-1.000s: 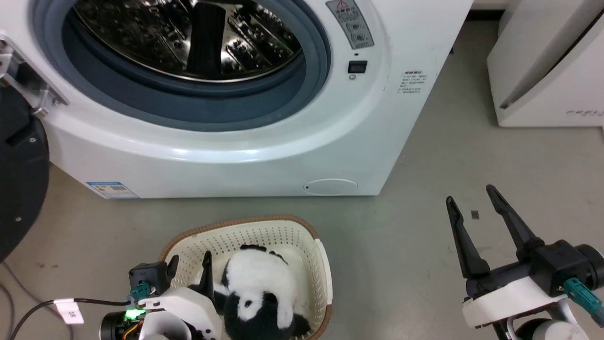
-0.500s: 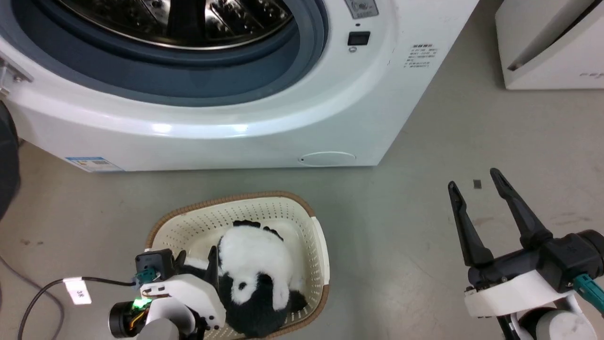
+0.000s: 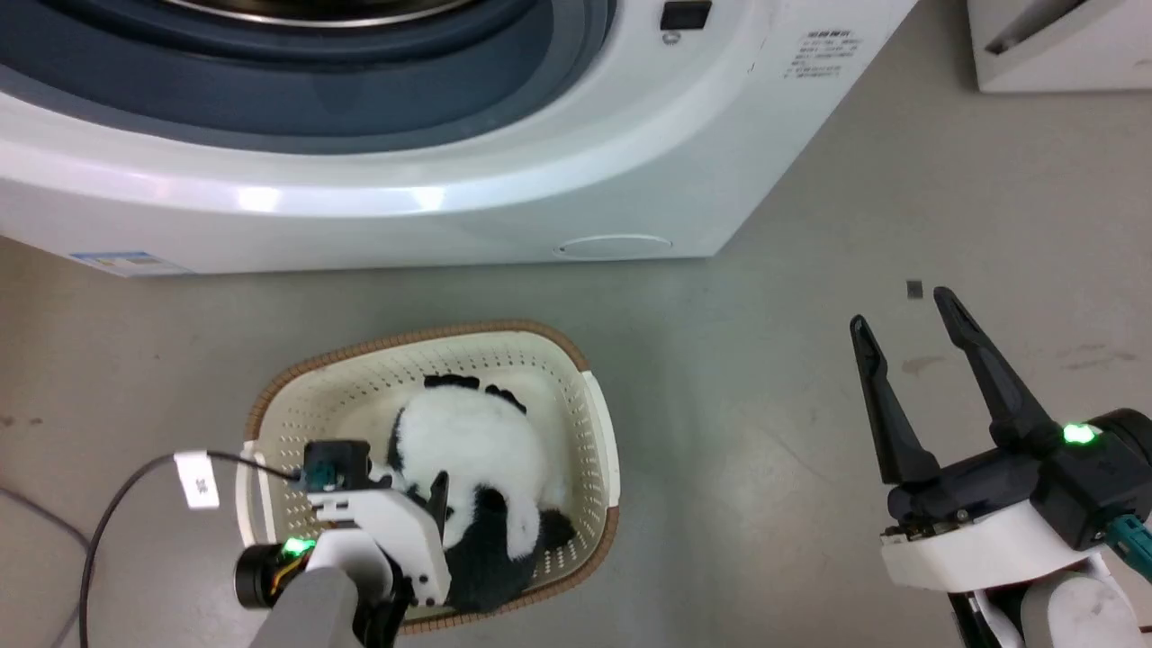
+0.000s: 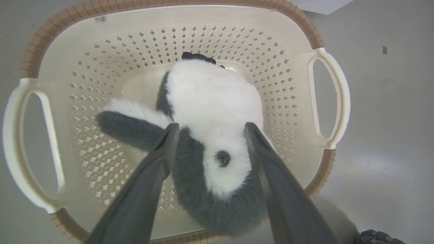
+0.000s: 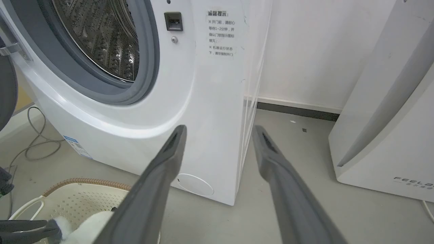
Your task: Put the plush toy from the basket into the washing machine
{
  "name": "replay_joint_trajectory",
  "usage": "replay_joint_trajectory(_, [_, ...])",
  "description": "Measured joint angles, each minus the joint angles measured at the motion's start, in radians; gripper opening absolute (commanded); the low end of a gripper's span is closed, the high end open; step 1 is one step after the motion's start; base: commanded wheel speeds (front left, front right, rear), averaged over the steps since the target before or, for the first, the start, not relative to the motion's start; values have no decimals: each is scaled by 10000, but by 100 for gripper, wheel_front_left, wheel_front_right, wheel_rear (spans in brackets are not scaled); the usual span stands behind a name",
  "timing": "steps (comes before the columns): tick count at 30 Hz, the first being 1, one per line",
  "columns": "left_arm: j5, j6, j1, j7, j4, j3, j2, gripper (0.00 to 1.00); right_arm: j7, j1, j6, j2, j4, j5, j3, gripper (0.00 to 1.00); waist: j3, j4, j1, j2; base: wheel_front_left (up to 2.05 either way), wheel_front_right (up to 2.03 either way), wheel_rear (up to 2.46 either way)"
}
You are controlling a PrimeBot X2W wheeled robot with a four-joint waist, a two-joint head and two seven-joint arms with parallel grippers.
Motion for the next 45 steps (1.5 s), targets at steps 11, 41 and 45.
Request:
replay_joint_trajectory(11, [-464, -121, -1466, 1076, 903, -1034, 372, 100, -186, -318, 0, -52, -309, 151, 215, 100, 1118, -237, 0, 0, 0, 0, 0])
replay_joint_trajectory(41, [-1582, -385, -4111, 1498, 3733, -2270, 941, 0, -784, -1127, 0, -151, -890, 395, 892, 100, 3553, -816, -1, 0, 0, 0, 0])
replay_joint_trajectory(45, [-1804, -384, -3899, 1183, 3684, -2428, 836, 0, -784, -1127, 0, -159, -838, 395, 930, 100, 3294, -786, 0, 0, 0, 0, 0])
